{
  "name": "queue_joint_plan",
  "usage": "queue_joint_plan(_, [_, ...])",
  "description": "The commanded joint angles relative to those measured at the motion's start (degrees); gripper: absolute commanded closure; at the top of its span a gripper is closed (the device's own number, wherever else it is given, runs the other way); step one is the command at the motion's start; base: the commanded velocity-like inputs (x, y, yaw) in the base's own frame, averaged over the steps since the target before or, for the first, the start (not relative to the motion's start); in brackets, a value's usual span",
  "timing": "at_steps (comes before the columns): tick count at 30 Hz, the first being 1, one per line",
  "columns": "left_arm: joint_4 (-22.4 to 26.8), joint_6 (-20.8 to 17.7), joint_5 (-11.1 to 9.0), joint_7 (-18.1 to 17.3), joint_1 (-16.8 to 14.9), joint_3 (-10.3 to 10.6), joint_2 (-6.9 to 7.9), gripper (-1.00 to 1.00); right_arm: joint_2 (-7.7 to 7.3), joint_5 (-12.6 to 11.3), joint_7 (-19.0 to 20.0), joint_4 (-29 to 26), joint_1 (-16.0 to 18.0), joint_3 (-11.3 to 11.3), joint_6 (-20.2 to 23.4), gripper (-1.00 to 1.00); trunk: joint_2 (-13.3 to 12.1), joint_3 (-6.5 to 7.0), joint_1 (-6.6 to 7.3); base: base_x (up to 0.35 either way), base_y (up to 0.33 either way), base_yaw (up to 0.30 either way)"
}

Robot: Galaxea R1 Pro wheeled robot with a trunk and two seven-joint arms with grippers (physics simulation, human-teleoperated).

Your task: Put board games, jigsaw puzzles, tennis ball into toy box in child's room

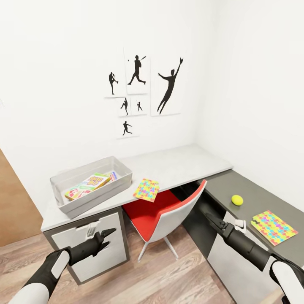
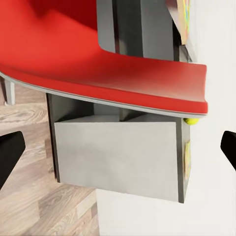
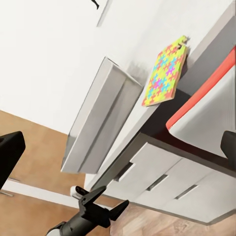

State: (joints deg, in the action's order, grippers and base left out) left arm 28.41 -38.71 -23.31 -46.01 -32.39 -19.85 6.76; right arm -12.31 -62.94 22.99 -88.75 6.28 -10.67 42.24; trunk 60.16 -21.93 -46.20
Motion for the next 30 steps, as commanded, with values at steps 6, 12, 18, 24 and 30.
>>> queue_joint_plan(6, [0.5, -0.5, -0.1, -0.7, -0.1, -0.3, -0.71, -1.00, 0.00, 0.0, 0.0, 0.3, 0.0, -0.1, 0.4, -1.00, 2.5, -1.15, -1.33, 0.000, 0.000, 0.000])
queue_joint_plan(12, [0.8, 1.4, -2.2, -3.0, -0.1, -0.7, -1.11, -1.00, -0.05, 0.0, 0.0, 0.4, 0.0, -0.3, 0.4, -1.00, 4.9, -2.22, -2.64, 0.000, 0.000, 0.000])
queue_joint_plan(18, [0.9, 6.3, -8.6, -4.0, -0.1, -0.8, -2.21, -1.00, -0.13, -0.1, 0.0, 0.5, 0.0, -0.5, 0.6, -1.00, 7.3, -3.30, -3.96, 0.000, 0.000, 0.000])
queue_joint_plan(24, [0.7, 7.0, -10.4, -4.2, -0.1, -0.6, -4.75, -1.00, -0.14, -0.1, 0.0, 0.6, 0.0, -1.3, 0.6, -1.00, 9.7, -4.38, -5.28, 0.000, 0.000, 0.000])
queue_joint_plan(30, [0.5, 6.8, -10.6, -4.4, -0.1, -0.6, -5.73, -1.00, -0.17, -0.1, 0.1, 0.7, 0.0, -1.4, 0.5, -1.00, 10.1, -4.56, -5.50, 0.000, 0.000, 0.000])
